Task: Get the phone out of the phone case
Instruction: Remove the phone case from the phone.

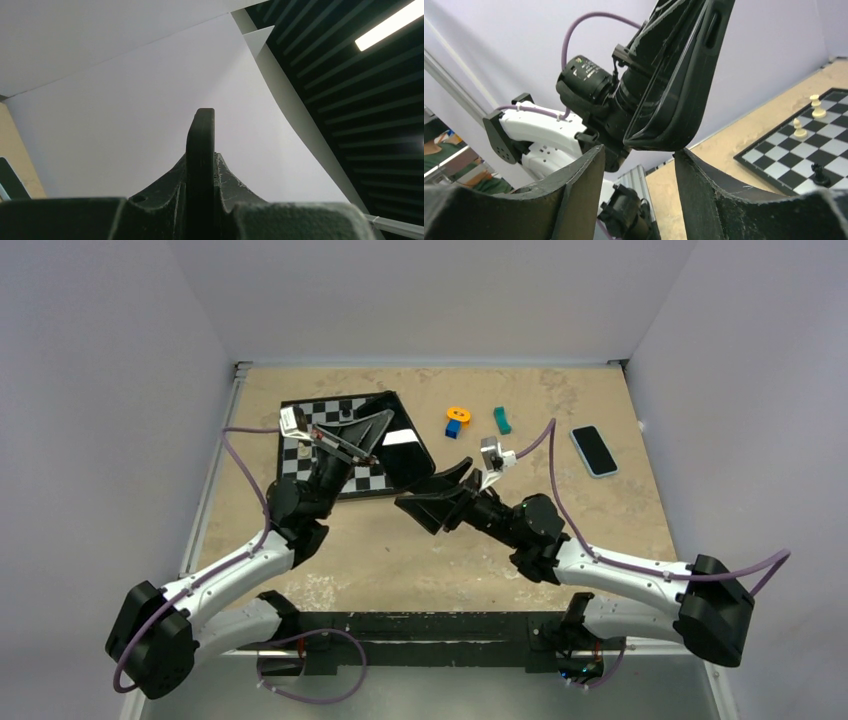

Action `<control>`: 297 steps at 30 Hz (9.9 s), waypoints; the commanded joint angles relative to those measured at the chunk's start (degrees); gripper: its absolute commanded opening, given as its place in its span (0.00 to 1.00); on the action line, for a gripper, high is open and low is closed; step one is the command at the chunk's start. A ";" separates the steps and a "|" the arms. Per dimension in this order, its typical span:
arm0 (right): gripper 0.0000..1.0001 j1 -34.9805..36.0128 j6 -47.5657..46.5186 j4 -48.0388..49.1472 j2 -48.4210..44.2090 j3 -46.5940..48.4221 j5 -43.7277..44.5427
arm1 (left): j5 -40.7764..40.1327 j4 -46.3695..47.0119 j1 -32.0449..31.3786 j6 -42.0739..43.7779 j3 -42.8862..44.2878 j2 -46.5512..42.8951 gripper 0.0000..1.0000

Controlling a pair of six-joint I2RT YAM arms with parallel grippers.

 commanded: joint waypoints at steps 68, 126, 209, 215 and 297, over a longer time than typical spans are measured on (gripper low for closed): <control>0.02 -11.96 6.02 -13.02 3.51 4.59 -21.58 | 23.00 -11.10 -0.04 1.09 8.20 -11.27 0.00; 0.42 -17.55 7.24 -28.69 0.09 8.31 -25.12 | 29.47 -26.35 3.65 6.08 12.48 -13.30 0.00; 0.51 -14.13 18.93 -16.23 -5.75 7.97 -30.88 | 25.18 -33.35 3.52 12.19 12.43 -10.46 0.00; 0.50 -13.95 22.00 -12.82 -2.87 8.68 -30.01 | 25.63 -32.25 3.44 12.23 11.14 -10.50 0.00; 0.54 -9.02 18.80 -15.45 -6.03 7.19 -28.29 | 10.62 -34.53 3.52 13.94 6.24 -19.90 0.00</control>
